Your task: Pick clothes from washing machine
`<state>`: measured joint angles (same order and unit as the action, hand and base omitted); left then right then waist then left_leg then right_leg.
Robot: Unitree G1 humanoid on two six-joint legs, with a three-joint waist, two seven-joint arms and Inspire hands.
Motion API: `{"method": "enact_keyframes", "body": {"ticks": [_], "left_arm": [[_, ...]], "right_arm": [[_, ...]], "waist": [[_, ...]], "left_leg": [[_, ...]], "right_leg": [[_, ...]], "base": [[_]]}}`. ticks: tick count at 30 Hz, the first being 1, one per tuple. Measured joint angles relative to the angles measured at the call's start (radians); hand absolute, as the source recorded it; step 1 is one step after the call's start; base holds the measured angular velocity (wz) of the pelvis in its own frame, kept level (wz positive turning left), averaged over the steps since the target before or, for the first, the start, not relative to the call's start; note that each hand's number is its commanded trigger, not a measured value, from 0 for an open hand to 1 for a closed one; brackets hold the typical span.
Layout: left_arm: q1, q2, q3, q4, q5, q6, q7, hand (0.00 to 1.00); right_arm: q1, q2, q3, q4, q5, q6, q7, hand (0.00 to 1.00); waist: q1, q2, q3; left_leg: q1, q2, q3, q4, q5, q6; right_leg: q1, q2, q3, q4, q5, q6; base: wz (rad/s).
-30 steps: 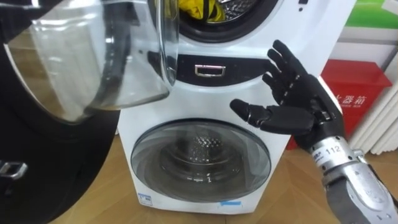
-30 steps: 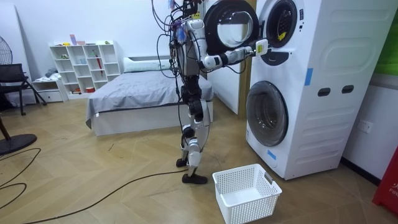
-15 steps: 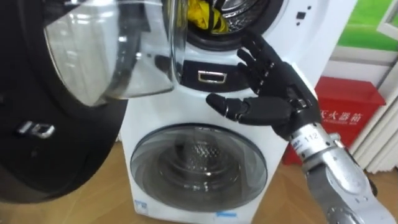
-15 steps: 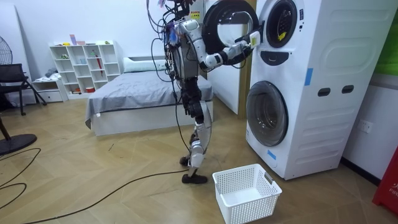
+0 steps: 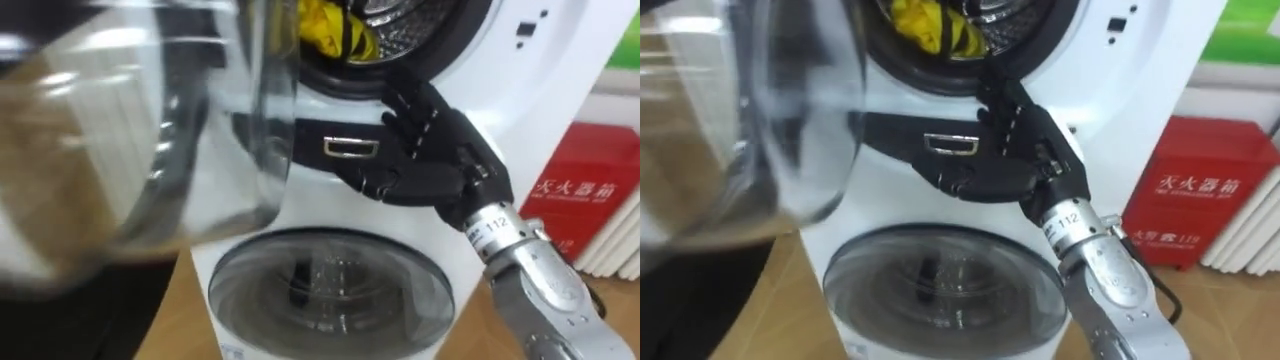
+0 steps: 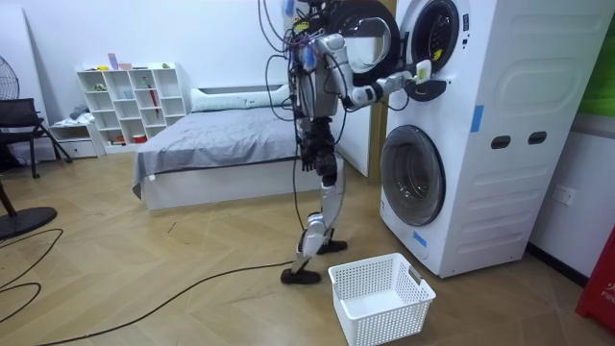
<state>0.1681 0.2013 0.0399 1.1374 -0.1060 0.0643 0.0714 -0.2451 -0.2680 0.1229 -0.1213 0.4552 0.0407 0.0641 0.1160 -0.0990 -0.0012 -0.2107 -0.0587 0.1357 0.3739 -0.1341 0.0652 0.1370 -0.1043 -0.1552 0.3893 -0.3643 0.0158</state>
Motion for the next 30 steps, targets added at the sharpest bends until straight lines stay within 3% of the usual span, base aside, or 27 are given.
{"method": "enact_keyframes", "body": {"ticks": [2, 4, 5, 7, 8, 9, 11, 13, 14, 15, 20, 28, 30], "left_arm": [[-0.045, 0.004, 0.0, 0.003, -0.008, 0.005, 0.003, 0.0], [-0.072, 0.011, -0.002, 0.003, -0.02, -0.005, 0.006, 0.0], [-0.096, 0.012, -0.006, 0.001, -0.021, -0.004, 0.006, 0.0], [-0.106, 0.015, -0.009, -0.015, -0.021, -0.012, 0.007, 0.0], [-0.111, 0.02, -0.016, -0.021, -0.022, -0.016, 0.013, 0.0], [-0.111, 0.021, -0.021, -0.02, -0.02, -0.023, 0.016, 0.0], [-0.114, 0.019, -0.022, -0.019, -0.015, -0.024, 0.009, 0.0], [-0.107, 0.012, -0.022, -0.02, -0.012, -0.024, 0.002, 0.0], [-0.095, 0.008, -0.024, -0.02, -0.015, -0.026, 0.001, 0.0], [-0.076, 0.006, -0.026, -0.022, -0.02, -0.029, 0.0, 0.0], [-0.007, 0.018, -0.024, -0.018, -0.019, -0.02, 0.011, 0.0], [-0.006, 0.008, -0.025, -0.019, -0.018, -0.022, -0.006, 0.0], [-0.004, 0.004, -0.026, -0.02, -0.02, -0.022, -0.019, 0.0]], "right_arm": [[0.027, -0.027, -0.03, -0.01, -0.031, -0.004, -0.013, 0.0], [0.031, -0.042, -0.036, -0.01, -0.054, -0.005, -0.019, 0.0], [0.04, -0.045, -0.051, -0.009, -0.065, -0.01, -0.021, 0.0], [0.053, -0.04, -0.062, -0.008, -0.073, -0.013, -0.028, 0.0], [0.074, -0.033, -0.059, -0.01, -0.074, -0.029, -0.018, 0.0], [0.078, -0.031, -0.057, -0.011, -0.076, -0.033, 0.0, 0.0], [0.08, -0.034, -0.059, -0.011, -0.083, -0.034, 0.01, 0.0], [0.082, -0.032, -0.057, -0.011, -0.087, -0.028, 0.016, 0.0], [0.088, -0.03, -0.057, -0.008, -0.083, -0.024, 0.022, 0.0], [0.099, -0.031, -0.055, -0.007, -0.06, -0.019, 0.027, 0.0], [0.1, -0.034, -0.044, -0.005, 0.004, -0.024, 0.052, 0.0], [0.096, -0.032, -0.022, -0.012, 0.004, -0.031, 0.064, 0.0], [0.097, -0.034, -0.016, -0.043, -0.018, -0.013, 0.074, 0.0]], "waist": [[0.007, -0.005, 0.0013], [-0.001, -0.014, 0.0076], [0.003, -0.009, 0.0048], [-0.01, -0.005, 0.0055], [-0.026, 0.013, 0.0111], [-0.036, 0.022, 0.0134], [-0.043, 0.024, 0.0145], [-0.047, 0.023, 0.0142], [-0.052, 0.026, 0.0133], [-0.048, 0.037, 0.0065], [-0.047, 0.044, 0.004], [-0.027, 0.04, 0.0031], [-0.03, 0.038, 0.0039]], "left_leg": [[0.031, -0.022, 0.024, -0.004, -0.009, 0.014], [0.07, -0.036, 0.052, -0.024, -0.027, 0.029], [0.087, -0.04, 0.049, -0.031, -0.039, 0.034], [0.12, -0.035, 0.039, -0.049, -0.049, 0.039], [0.138, -0.015, 0.016, -0.066, -0.05, 0.036], [0.142, 0.007, 0.012, -0.086, -0.048, 0.032], [0.147, 0.025, 0.009, -0.101, -0.044, 0.028], [0.157, 0.028, 0.009, -0.104, -0.044, 0.026], [0.173, 0.026, 0.004, -0.105, -0.046, 0.022], [0.188, 0.03, -0.005, -0.11, -0.05, 0.015], [0.206, 0.046, -0.012, -0.139, -0.042, -0.003], [0.208, 0.063, -0.003, -0.154, -0.032, -0.021], [0.205, 0.063, -0.003, -0.156, -0.029, -0.026]], "right_leg": [[-0.029, -0.037, -0.012, 0.122, -0.002, 0.006], [-0.062, -0.069, -0.015, 0.228, 0.011, 0.029], [-0.07, -0.072, -0.017, 0.265, 0.028, 0.052], [-0.083, -0.06, -0.007, 0.31, 0.077, 0.064], [-0.092, -0.031, -0.004, 0.306, 0.084, 0.054], [-0.119, 0.005, 0.02, 0.242, 0.041, 0.039], [-0.171, 0.04, 0.02, 0.117, 0.029, 0.024], [-0.212, 0.047, 0.028, -0.02, 0.086, 0.013], [-0.217, 0.047, 0.03, -0.049, 0.183, -0.021], [-0.188, 0.058, 0.029, -0.087, 0.186, -0.022], [-0.152, 0.08, 0.016, -0.154, 0.213, -0.037], [-0.148, 0.097, 0.016, -0.177, 0.226, -0.056], [-0.149, 0.102, 0.016, -0.186, 0.228, -0.06]], "base": [[0.0], [-0.03], [0.0], [-0.04], [-0.17], [-0.14], [-0.05], [0.08], [0.18], [0.12], [0.01], [-0.05], [0.0]]}}
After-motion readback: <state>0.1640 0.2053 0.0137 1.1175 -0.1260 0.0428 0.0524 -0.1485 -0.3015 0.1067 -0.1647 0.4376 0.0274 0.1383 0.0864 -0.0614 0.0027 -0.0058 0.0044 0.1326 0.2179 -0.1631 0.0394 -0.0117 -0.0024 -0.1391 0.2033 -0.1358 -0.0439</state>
